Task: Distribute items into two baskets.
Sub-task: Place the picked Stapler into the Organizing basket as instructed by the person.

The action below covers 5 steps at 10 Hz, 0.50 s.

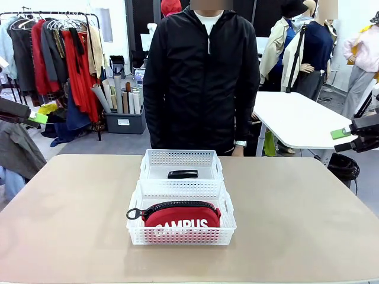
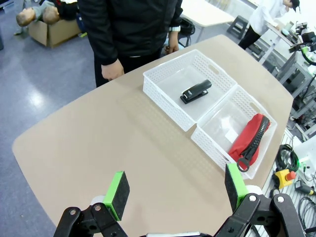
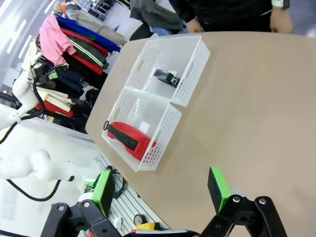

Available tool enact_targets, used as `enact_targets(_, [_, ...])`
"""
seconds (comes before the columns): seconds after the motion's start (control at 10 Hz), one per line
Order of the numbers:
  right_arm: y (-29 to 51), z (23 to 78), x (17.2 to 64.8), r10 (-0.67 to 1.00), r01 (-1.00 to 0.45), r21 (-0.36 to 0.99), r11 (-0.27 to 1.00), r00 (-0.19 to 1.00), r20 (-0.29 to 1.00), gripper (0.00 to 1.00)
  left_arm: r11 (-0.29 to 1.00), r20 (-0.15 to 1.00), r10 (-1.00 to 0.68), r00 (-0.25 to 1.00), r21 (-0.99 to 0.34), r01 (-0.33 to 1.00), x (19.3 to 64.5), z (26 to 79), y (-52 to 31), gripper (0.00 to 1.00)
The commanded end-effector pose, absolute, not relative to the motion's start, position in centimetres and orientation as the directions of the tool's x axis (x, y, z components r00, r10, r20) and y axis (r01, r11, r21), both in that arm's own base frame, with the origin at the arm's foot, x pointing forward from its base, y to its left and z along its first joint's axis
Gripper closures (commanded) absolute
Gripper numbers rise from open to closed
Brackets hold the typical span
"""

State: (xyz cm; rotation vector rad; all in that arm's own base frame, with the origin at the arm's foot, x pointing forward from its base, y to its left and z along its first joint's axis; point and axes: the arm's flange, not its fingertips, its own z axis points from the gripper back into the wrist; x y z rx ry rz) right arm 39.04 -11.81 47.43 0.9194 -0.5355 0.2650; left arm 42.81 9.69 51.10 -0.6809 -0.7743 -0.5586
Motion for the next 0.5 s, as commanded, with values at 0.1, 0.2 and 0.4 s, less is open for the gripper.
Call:
enact_targets(0.1, [-11.8,47.4,39.0,-0.008,-0.437,0.682,0.586,0.839,0.545,0.0,0.651,0.783,-0.204,0.588,-0.341,0.679,42.7,51.2,9.7,0.0])
enact_targets(0.2, [-11.8,47.4,39.0,-0.008,-0.437,0.682,0.586,0.839,0.545,0.0,0.651,0.783,-0.204,0.588,-0.341,0.679,42.7,51.2,9.7,0.0])
enact_targets(0.4, [-11.8,47.4,39.0,-0.008,-0.437,0.682,0.586,0.839,0.545,0.0,0.651,0.783,-0.204,0.588,-0.341,0.679,42.7,51.2,9.7,0.0])
